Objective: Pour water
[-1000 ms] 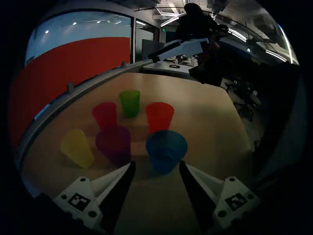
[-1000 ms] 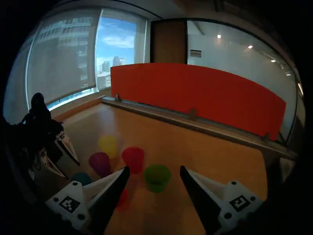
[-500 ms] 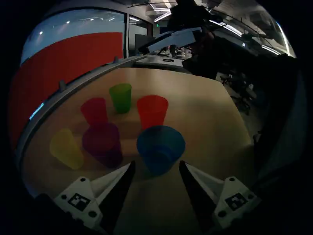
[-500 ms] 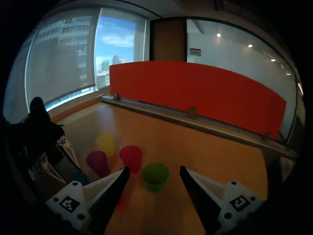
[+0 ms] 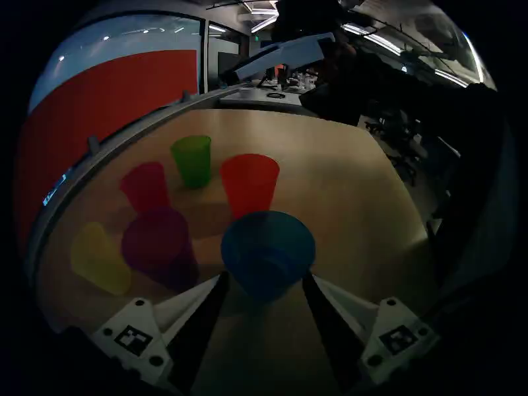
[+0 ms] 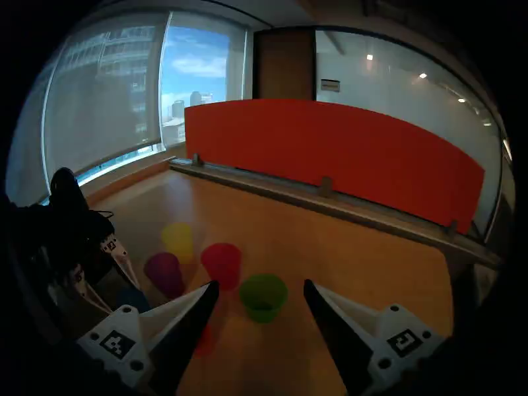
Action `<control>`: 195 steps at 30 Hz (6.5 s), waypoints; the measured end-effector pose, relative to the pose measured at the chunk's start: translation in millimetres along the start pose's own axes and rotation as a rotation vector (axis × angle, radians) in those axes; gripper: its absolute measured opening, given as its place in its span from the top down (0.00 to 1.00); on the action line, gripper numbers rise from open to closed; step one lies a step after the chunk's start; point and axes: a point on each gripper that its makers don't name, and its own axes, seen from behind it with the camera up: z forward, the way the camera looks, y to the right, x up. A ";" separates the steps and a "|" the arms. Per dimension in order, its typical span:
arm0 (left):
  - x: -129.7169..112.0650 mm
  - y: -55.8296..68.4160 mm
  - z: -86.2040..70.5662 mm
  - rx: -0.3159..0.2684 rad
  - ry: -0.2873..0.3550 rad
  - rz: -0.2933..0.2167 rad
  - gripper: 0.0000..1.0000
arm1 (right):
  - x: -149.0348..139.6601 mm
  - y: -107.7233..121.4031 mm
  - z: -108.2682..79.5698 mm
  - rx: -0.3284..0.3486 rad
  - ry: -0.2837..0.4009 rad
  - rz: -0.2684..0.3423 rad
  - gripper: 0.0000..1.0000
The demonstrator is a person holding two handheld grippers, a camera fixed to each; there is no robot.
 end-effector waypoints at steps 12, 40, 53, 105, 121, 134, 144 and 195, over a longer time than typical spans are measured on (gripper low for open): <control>3.6 3.9 12.8 -0.012 -0.008 0.010 0.18 | -4.9 1.6 2.6 -0.003 -0.010 -0.003 0.00; 10.1 6.8 22.2 0.044 0.016 -0.047 0.18 | -8.7 3.7 2.0 -0.007 -0.009 0.002 0.00; 11.3 8.6 23.0 0.053 0.029 -0.053 0.18 | -10.5 2.7 3.6 -0.005 -0.010 0.003 0.01; 138.0 -78.3 -151.2 0.393 0.446 -0.091 0.19 | 9.1 -2.6 6.3 -0.021 0.044 0.004 0.00; 172.4 -94.1 -210.4 0.478 0.556 -0.124 0.19 | 4.3 -8.0 16.3 -0.011 0.044 -0.007 0.01; 181.2 -99.7 -232.2 0.513 0.587 -0.129 0.19 | -4.3 -8.4 26.5 -0.012 0.028 -0.026 0.01; 176.9 -108.6 -239.8 0.536 0.589 -0.138 0.19 | -26.9 -4.3 41.1 -0.012 -0.018 -0.026 0.01; 161.2 -129.0 -256.4 0.591 0.569 -0.145 0.19 | -88.4 17.1 125.0 -0.013 -0.163 -0.003 0.00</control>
